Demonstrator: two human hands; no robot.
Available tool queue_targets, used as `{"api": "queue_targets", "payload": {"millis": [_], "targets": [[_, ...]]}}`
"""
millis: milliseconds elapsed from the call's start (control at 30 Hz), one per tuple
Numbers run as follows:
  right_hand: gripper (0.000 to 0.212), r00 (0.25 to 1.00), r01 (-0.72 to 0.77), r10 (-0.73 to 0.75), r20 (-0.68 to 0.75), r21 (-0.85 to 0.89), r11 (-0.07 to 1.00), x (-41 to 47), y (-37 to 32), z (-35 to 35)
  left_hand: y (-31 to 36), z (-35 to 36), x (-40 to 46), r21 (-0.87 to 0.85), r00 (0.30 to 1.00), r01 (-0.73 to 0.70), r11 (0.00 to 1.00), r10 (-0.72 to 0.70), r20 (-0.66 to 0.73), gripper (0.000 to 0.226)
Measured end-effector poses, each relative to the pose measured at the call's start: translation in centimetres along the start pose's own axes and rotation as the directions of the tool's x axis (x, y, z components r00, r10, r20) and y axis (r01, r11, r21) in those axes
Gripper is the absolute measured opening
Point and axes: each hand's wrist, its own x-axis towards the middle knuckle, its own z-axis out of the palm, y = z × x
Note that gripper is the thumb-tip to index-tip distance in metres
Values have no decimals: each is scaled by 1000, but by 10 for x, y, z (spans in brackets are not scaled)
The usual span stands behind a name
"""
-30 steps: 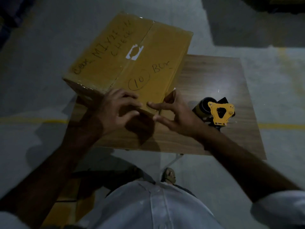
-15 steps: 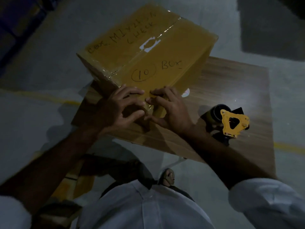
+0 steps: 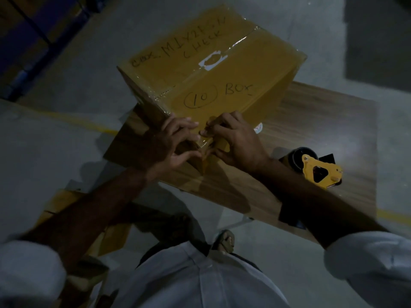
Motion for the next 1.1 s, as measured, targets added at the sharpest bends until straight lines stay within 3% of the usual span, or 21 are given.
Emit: {"api": "queue_targets", "payload": {"millis": [100,233,367,467,567,733,900,1000,1100], "targets": [[58,998,-12,16,-57,63,998,3,-6,2,-9,-19,10,48,990,-10,999,3,139,48],[59,983,-96,99,-156,22,995,-7,-19,18,-14,-19,18,92,988,-60,994,46,149,54],[62,989,-134,131,-72,-39,990,-12,-27,15,-12,-5,13,144,989,40,989,-60,138,74],[51,998,-60,59,14,44,997,-3,-16,-7,-17,-14,20,91,981,4,996,-22,191,73],[34,1000,15,-17,25,72,997,8,-4,-18,-16,-18,24,14,991,-30,999,27,134,64],[43,999,-12,11,-44,-33,999,-3,-1,5,-16,-3,13,64,998,-49,997,47,30,58],[55,1000,-15,12,-28,-95,995,-3,-7,6,-19,-16,22,120,986,-110,987,93,141,64],[69,998,-39,37,-57,-26,999,2,-12,2,-19,-29,35,106,961,-154,982,124,247,58],[58,976,-139,133,-172,-26,990,0,-26,16,-15,-35,43,120,952,-168,978,130,275,53]]}}
